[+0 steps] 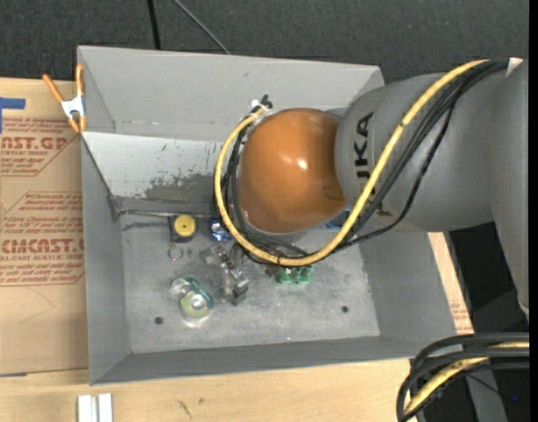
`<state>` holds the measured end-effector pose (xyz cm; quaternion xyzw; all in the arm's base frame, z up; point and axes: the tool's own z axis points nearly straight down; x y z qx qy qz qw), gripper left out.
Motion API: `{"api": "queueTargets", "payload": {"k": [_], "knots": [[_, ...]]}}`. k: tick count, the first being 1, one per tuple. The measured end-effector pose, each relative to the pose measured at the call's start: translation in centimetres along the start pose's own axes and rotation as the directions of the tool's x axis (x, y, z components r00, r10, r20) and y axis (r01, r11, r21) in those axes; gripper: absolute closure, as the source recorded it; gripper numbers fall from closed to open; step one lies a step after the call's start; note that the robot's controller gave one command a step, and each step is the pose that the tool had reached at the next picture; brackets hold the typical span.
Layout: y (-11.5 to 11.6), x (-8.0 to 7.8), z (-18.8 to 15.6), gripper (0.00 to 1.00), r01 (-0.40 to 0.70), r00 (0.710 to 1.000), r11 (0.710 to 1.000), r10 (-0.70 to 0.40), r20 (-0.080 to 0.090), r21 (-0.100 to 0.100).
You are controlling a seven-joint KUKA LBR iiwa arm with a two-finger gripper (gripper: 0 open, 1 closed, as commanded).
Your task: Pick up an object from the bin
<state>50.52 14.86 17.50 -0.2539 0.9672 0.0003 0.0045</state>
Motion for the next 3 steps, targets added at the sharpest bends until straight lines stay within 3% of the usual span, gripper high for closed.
{"api": "queueTargets", "payload": {"k": [1, 2, 3], "knots": [[0.1, 0.2, 0.4, 0.0, 0.0, 1.0, 1.0, 0.0, -0.007, -0.003], [0.2, -2.7, 10.5, 0.0, 0.333, 0.943, 0.943, -0.333, -0.003, -0.004], [0.3, -2.7, 10.3, 1.0, 0.333, 0.943, 0.943, -0.333, -0.003, -0.005]]}}
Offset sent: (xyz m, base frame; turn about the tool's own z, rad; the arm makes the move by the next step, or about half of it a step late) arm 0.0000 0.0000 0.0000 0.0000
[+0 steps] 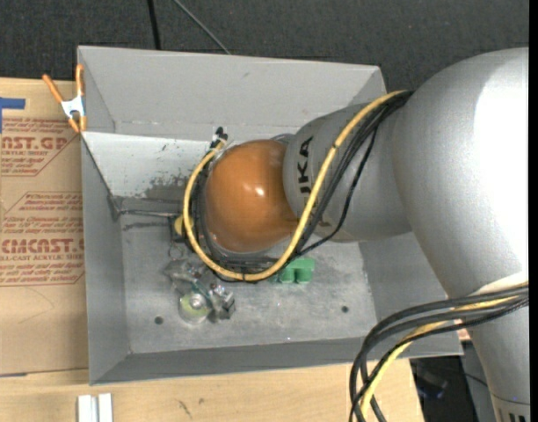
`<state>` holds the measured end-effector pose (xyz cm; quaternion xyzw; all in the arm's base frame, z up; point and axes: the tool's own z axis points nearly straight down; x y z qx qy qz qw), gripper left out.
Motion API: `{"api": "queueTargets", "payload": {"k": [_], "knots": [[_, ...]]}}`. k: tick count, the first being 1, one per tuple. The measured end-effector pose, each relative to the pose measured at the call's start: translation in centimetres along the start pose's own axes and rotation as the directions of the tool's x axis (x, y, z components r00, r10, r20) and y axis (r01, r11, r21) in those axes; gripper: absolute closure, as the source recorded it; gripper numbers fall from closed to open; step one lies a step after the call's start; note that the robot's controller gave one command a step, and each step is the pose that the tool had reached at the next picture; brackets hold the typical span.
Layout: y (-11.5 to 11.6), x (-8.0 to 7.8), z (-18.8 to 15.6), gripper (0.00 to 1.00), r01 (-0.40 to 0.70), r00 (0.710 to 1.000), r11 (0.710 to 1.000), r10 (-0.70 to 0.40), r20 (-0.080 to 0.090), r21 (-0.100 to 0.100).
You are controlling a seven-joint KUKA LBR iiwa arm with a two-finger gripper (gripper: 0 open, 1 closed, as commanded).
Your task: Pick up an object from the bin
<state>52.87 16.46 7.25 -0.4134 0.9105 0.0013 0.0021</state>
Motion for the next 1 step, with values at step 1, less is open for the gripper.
{"api": "queueTargets", "payload": {"k": [1], "knots": [[2.32, -0.8, -15.49, 1.0, 0.067, 0.998, 0.998, -0.067, 0.004, 0.005]]}}
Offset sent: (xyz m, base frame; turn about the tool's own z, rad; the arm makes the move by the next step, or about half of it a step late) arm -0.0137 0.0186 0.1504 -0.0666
